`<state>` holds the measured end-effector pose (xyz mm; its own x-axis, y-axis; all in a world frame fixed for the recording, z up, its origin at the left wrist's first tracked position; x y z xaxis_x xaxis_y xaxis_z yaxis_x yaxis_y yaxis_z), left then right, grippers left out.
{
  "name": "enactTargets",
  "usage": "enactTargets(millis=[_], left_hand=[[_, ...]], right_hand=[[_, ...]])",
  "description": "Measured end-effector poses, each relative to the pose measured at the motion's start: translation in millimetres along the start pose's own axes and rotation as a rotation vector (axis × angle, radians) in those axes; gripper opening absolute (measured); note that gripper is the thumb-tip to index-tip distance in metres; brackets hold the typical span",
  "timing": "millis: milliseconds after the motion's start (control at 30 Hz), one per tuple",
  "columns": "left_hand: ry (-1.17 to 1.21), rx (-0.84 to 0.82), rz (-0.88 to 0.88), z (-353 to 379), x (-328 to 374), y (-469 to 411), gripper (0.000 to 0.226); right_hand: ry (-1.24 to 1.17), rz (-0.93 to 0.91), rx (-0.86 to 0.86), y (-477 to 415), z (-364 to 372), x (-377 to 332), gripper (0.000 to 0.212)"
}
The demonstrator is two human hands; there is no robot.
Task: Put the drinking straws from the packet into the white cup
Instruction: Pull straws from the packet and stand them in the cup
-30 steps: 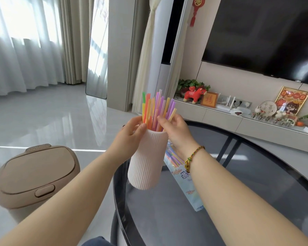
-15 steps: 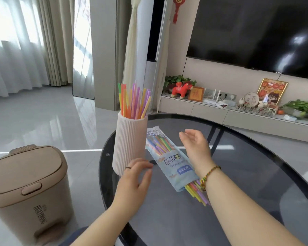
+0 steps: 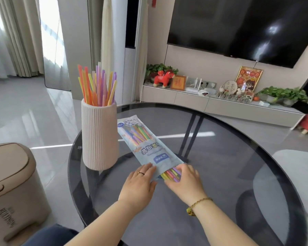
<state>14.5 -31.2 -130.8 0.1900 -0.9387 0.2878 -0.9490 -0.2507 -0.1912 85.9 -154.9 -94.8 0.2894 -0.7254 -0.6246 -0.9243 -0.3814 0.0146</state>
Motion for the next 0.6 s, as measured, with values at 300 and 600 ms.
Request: enactTargets(millis=[300,600], left_hand=[[-0.032,0.019,0.019,5.1,-0.5,-1.6,0.041],[-0.059,-0.014,-0.002,6.1,-0.9,-3.4,0.044]], right_hand=[[0.538,-0.135,0.013,-7.9,22.7,-18.4,0.034],[0.856,-0.303,0.000,-10.7,17.4,-16.0,0.033]])
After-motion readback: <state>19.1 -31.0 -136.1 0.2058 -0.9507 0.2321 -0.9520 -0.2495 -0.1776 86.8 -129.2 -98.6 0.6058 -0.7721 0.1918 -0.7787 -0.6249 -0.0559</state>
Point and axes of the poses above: each hand's wrist, its own y-axis away from the middle knuckle, its own z-axis out of the palm, x = y × z, the point moved 2 cm from there along -y, towards the middle knuckle, and after that the axes turned 11 degrees about -y, right-handed, at the moved point
